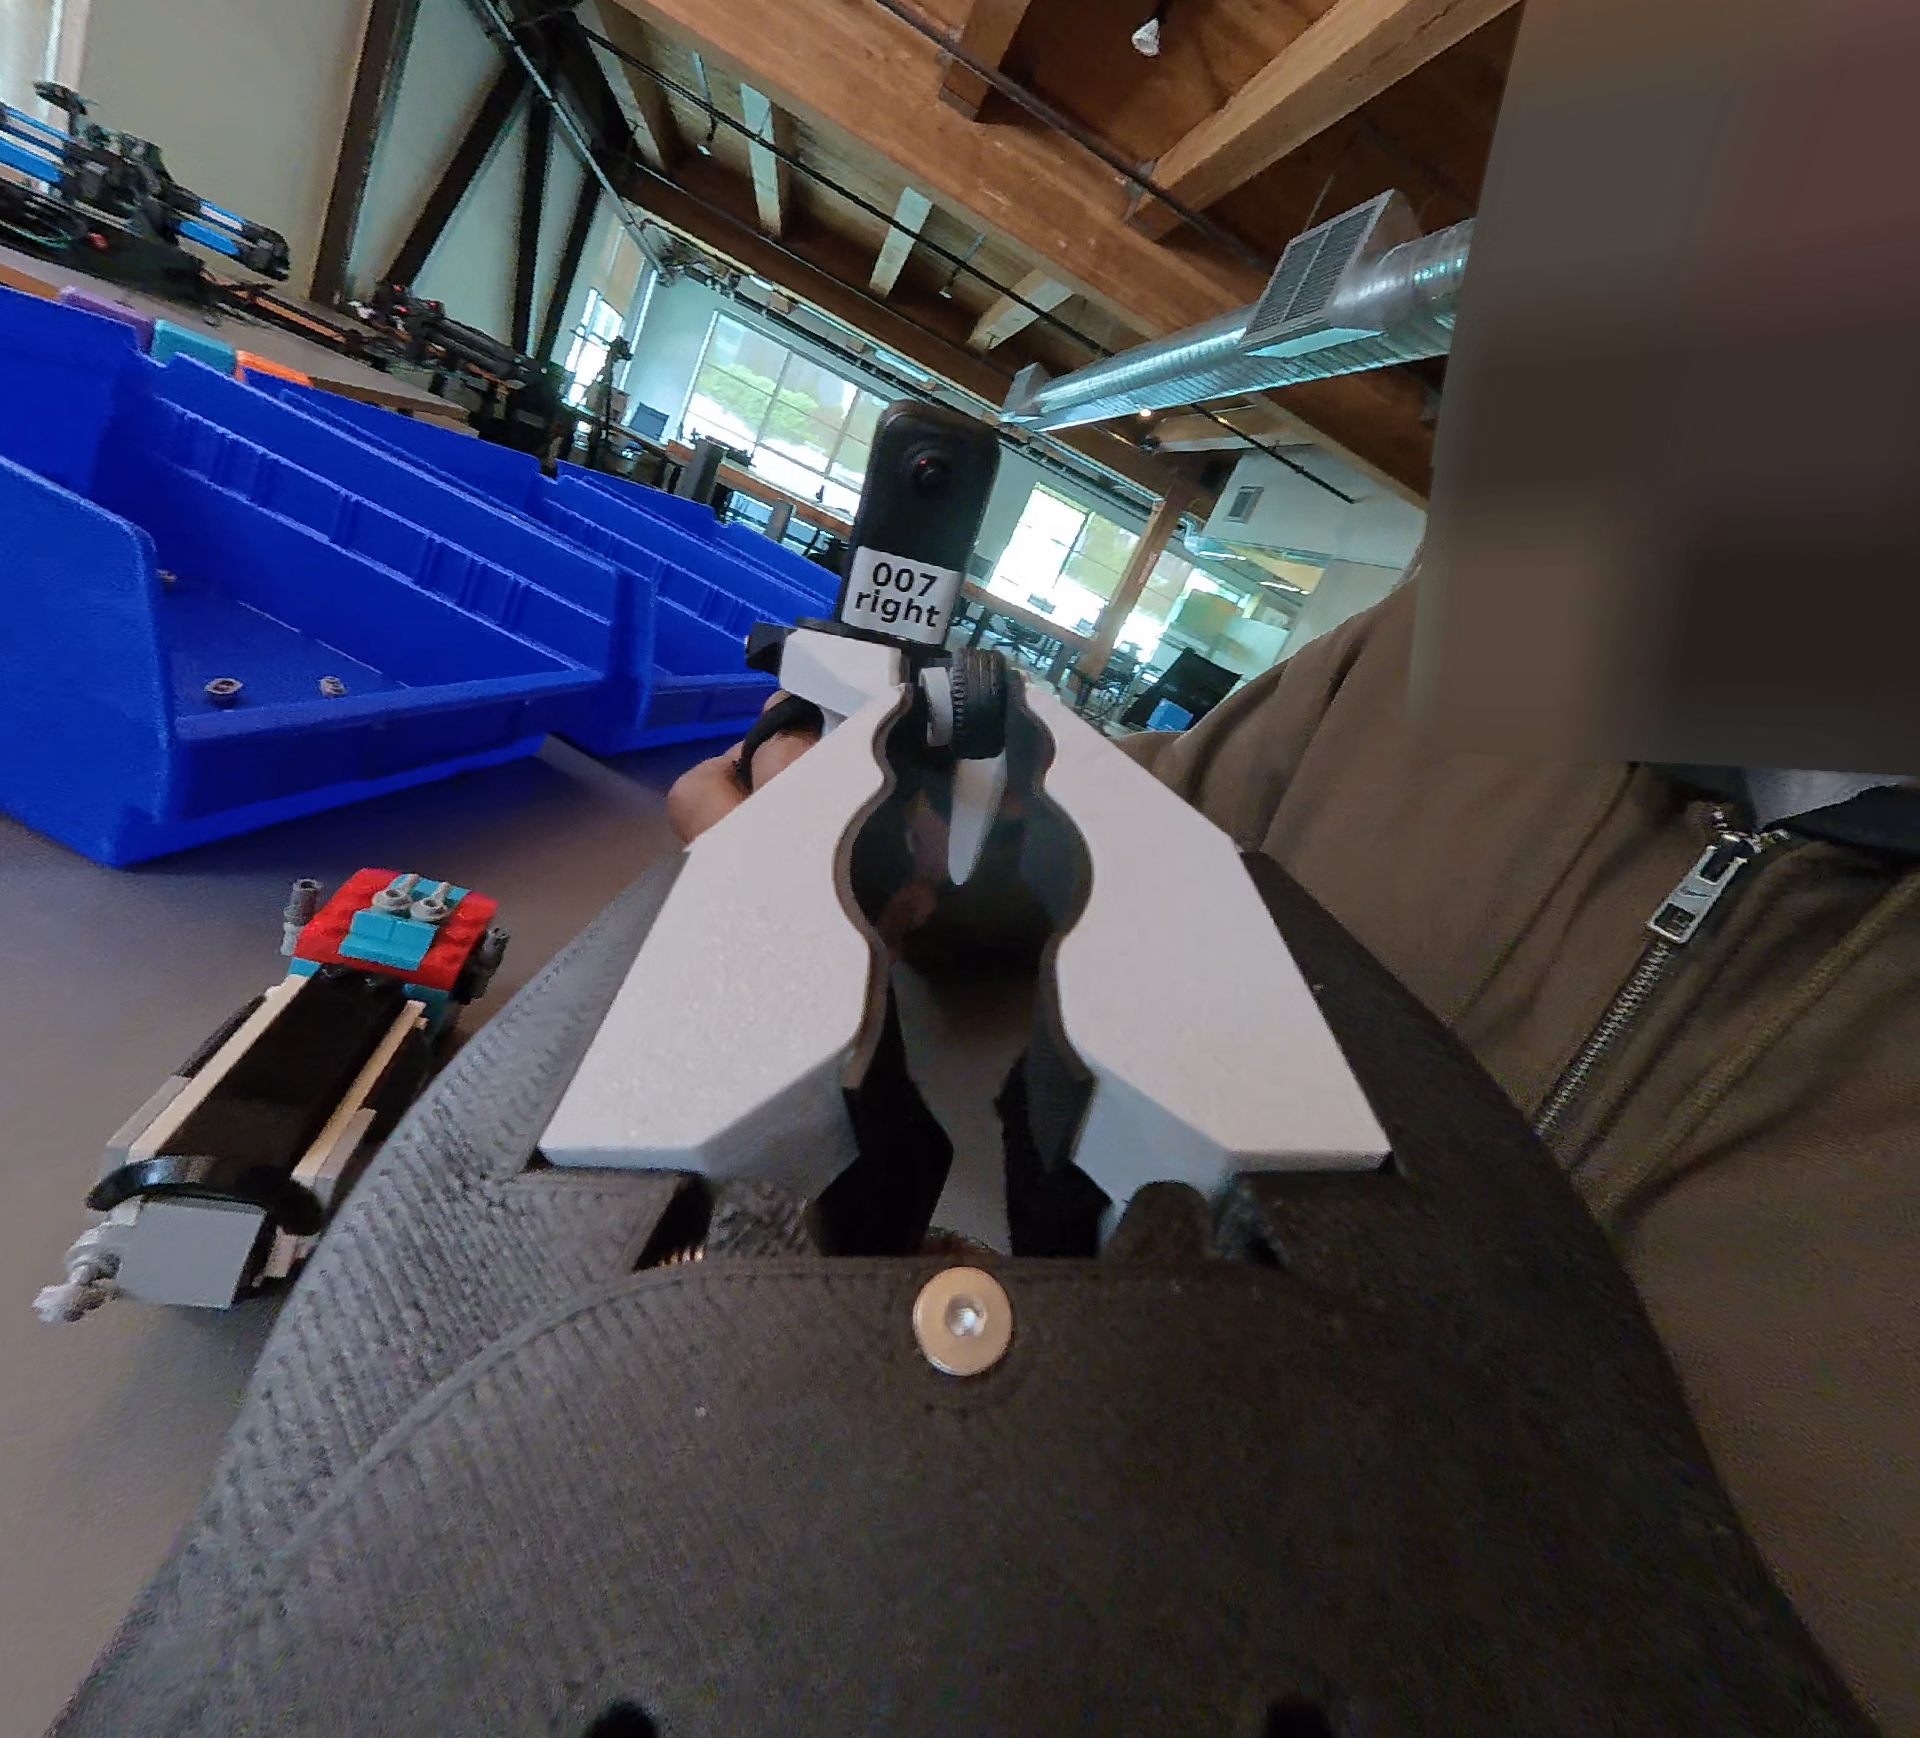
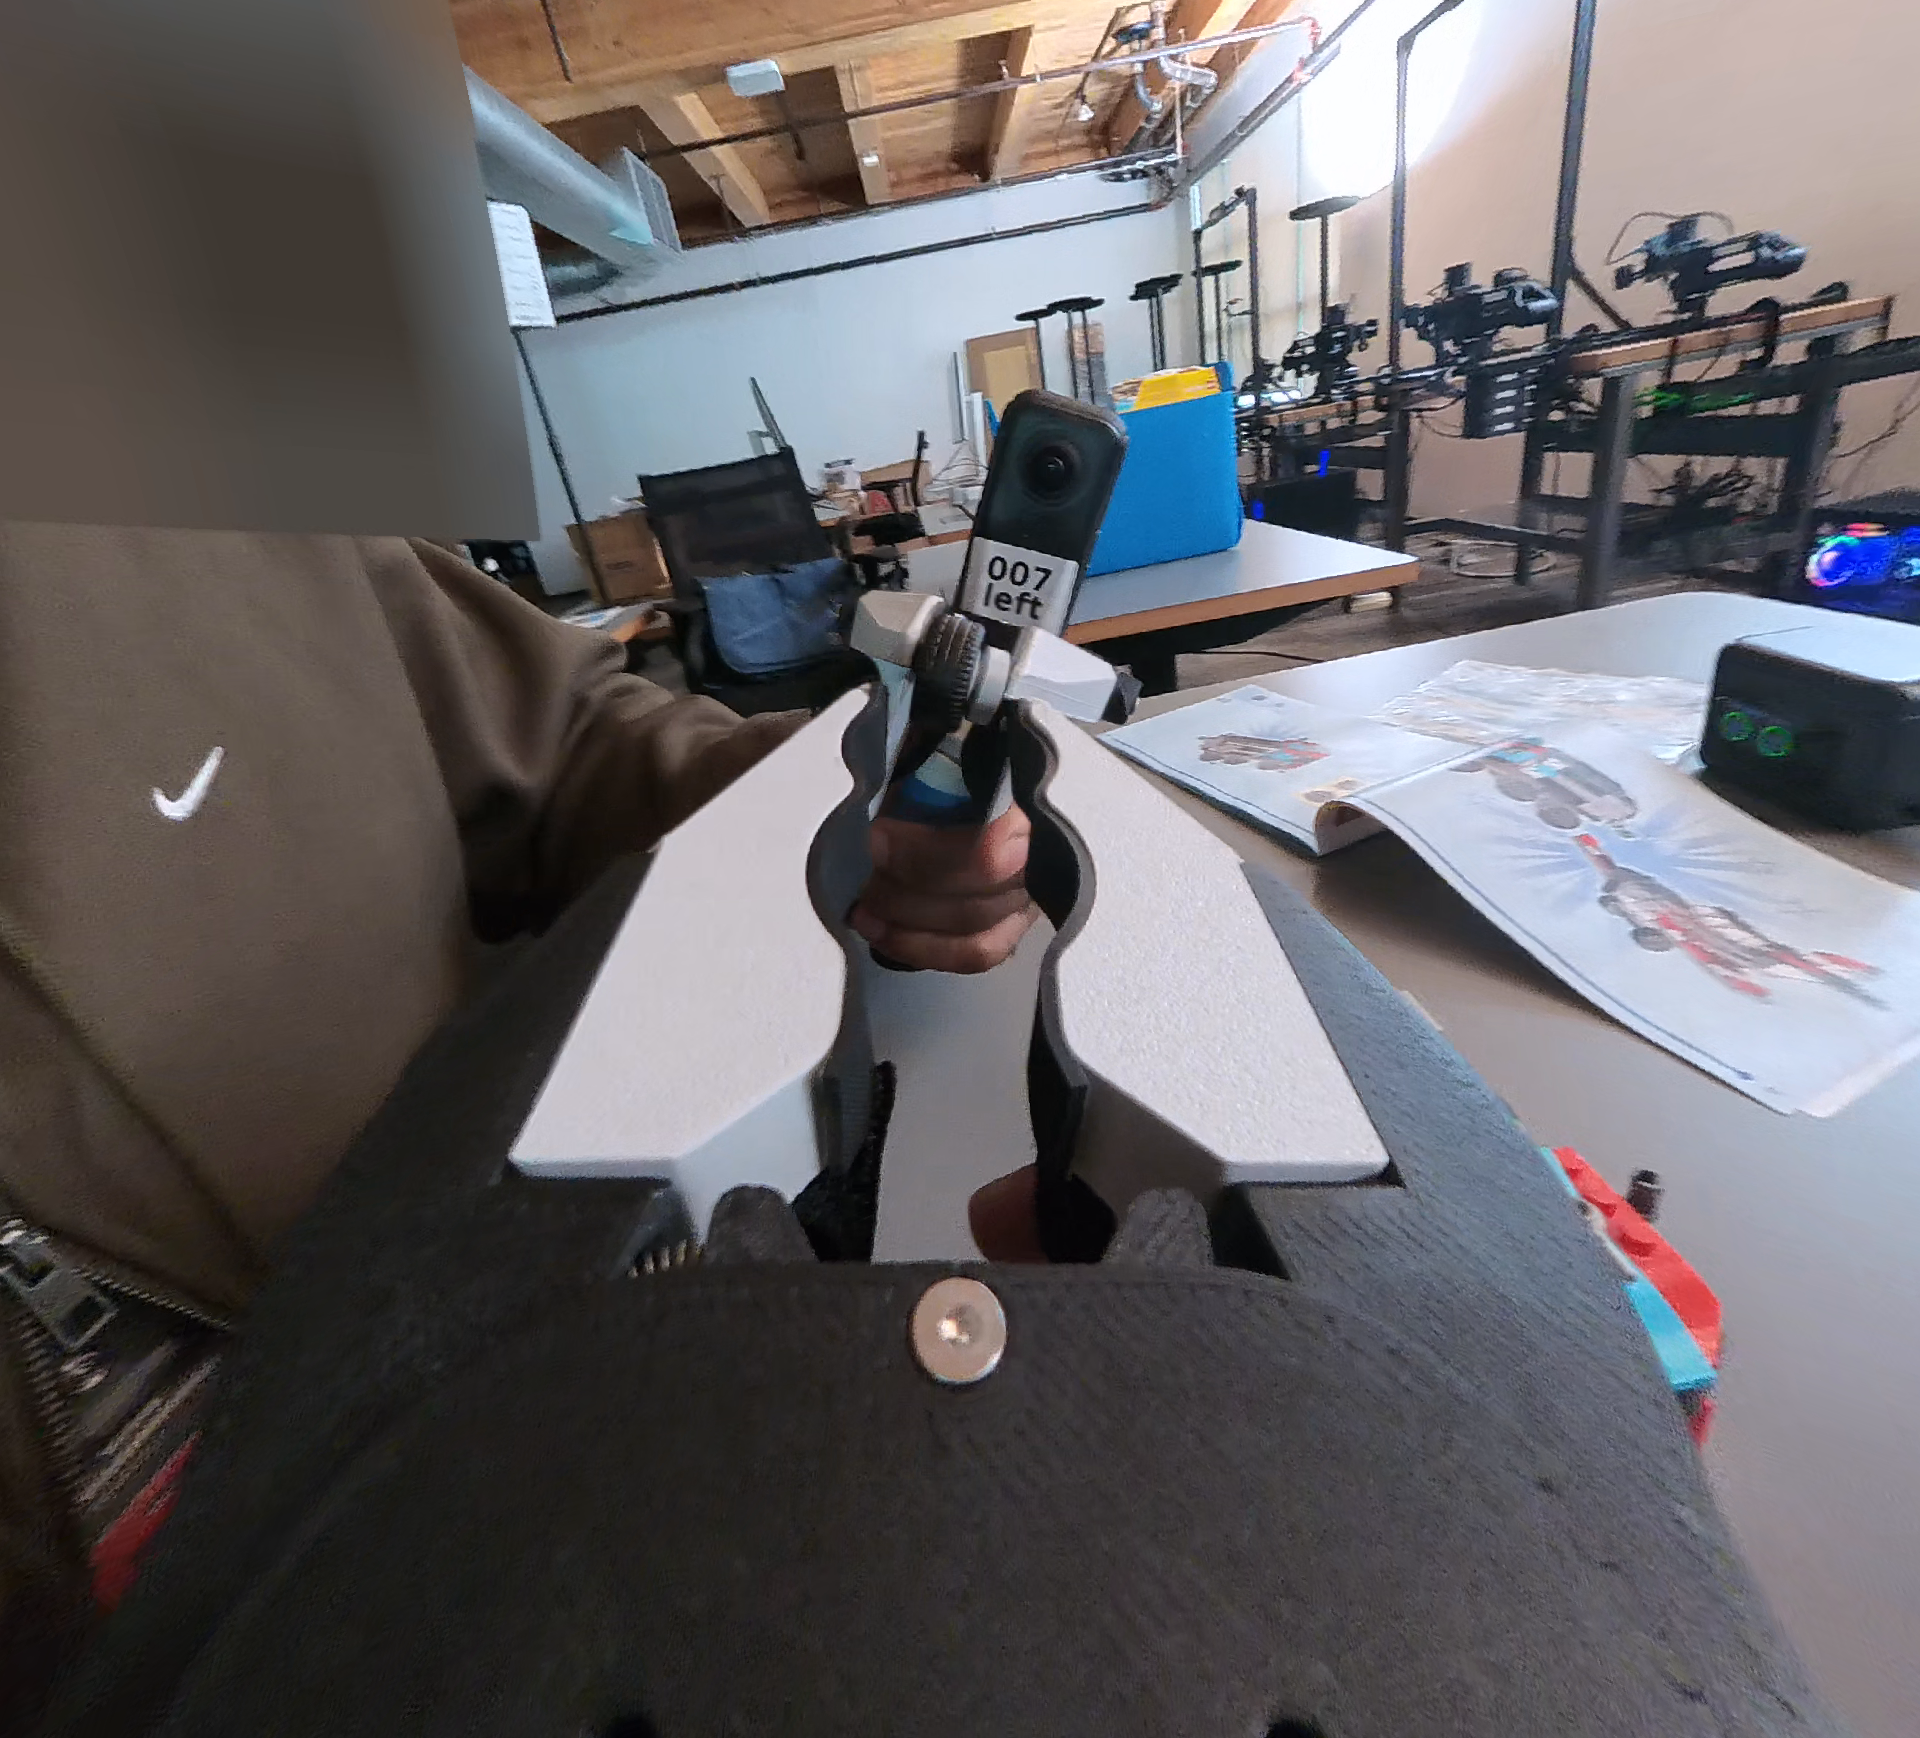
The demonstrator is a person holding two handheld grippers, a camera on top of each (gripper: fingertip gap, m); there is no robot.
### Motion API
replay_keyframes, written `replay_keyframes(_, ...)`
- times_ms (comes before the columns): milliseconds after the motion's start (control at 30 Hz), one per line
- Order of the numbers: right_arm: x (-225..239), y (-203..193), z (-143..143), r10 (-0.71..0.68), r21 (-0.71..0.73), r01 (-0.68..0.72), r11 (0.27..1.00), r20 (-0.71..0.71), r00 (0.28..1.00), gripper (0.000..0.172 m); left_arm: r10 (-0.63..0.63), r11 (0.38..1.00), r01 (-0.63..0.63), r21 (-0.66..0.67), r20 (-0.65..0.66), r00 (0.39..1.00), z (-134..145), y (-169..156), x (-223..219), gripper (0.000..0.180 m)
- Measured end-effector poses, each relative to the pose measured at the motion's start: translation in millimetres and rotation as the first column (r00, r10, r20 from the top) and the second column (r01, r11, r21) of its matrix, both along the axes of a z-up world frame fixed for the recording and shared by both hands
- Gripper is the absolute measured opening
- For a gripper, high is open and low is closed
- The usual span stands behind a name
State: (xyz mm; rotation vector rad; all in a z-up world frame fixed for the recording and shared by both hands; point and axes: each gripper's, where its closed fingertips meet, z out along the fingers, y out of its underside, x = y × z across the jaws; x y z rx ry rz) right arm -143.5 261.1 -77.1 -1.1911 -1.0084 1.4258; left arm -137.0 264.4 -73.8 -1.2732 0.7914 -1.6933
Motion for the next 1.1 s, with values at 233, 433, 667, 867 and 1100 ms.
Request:
replay_keyframes(233,0,6,0,-0.074,0.055,0.073,0.996,0.014,0.997,0.026,0.051,0.996,-0.047,0.072,-0.053,0.997,-3,0,2,0.016)
replay_keyframes(433,0,3,0,-0.067,0.082,0.066,0.994,0.015,0.998,0.020,0.065,0.992,-0.057,0.116,-0.064,0.996,-2,-2,1,0.015)
replay_keyframes(667,2,-6,5,-0.020,0.102,0.023,0.995,-0.023,1.000,0.017,0.013,0.993,-0.009,0.121,-0.027,1.000,2,-11,1,0.016)
replay_keyframes(867,4,-9,8,0.019,0.065,-0.016,0.998,-0.041,0.999,0.015,-0.041,0.998,0.040,0.040,0.038,0.998,4,-13,1,0.015)
replay_keyframes(1100,5,-10,10,0.066,0.010,-0.065,0.998,-0.064,0.996,0.014,-0.081,0.996,0.083,-0.026,0.079,0.994,6,-14,2,0.015)
